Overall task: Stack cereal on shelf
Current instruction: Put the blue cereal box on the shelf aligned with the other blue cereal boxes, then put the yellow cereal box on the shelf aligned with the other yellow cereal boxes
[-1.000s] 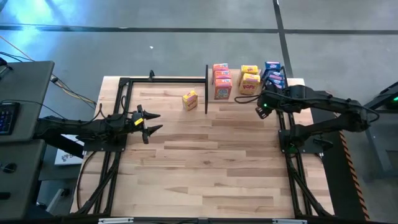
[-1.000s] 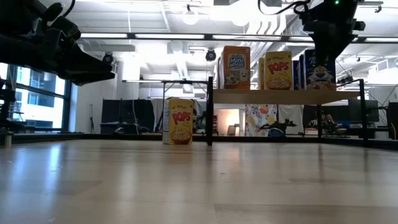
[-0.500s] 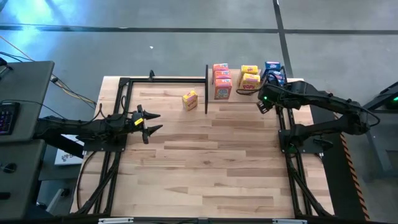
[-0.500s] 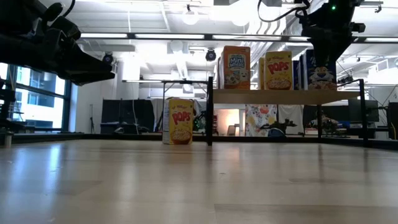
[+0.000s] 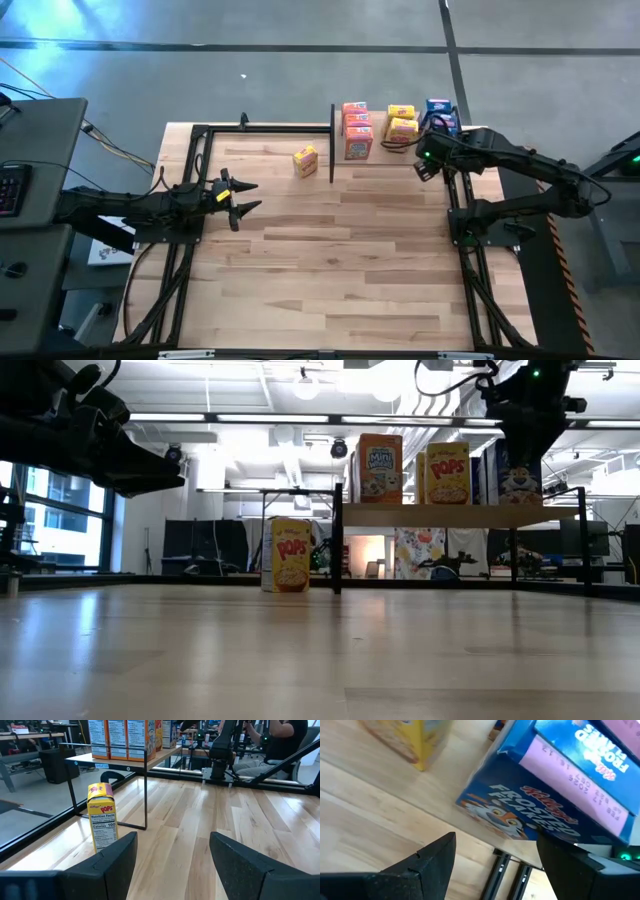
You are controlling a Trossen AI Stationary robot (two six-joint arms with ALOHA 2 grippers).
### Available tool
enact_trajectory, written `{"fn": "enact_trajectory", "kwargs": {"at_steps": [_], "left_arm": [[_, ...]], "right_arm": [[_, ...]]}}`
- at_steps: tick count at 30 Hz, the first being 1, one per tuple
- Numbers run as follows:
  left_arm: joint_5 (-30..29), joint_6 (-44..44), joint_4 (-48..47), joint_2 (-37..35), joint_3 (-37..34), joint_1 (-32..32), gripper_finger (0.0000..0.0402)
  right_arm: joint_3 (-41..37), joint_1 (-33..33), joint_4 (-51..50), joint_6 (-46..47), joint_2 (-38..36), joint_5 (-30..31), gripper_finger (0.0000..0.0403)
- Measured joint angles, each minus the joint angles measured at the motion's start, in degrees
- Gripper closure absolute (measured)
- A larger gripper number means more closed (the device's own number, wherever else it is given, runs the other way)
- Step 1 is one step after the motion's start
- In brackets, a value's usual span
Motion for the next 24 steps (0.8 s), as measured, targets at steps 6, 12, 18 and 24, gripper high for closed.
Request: {"fn": "enact_trajectory", "kwargs": {"at_steps": [6,12,18,24], "left_arm": [[0.0,0.0,0.0,0.0,0.0,0.0,0.0163],[0.0,0.0,0.0,0.0,0.0,0.0,0.0163],[0.0,0.0,0.0,0.0,0.0,0.0,0.0163],[0.0,0.0,0.1,0.0,0.0,0.0,0.0163]], "right_arm": [[2.5,2.0,0.5,-0.5,0.0,-1.8,0.0132],[5.7,5.6,2.0,-4.7,-0.7,-1.8,0.0132],[5.9,10.3,6.5,-10.0,-7.0,0.8,0.0132],[5.9,15.9,8.9,-10.0,-16.0,0.3,0.0132]]}}
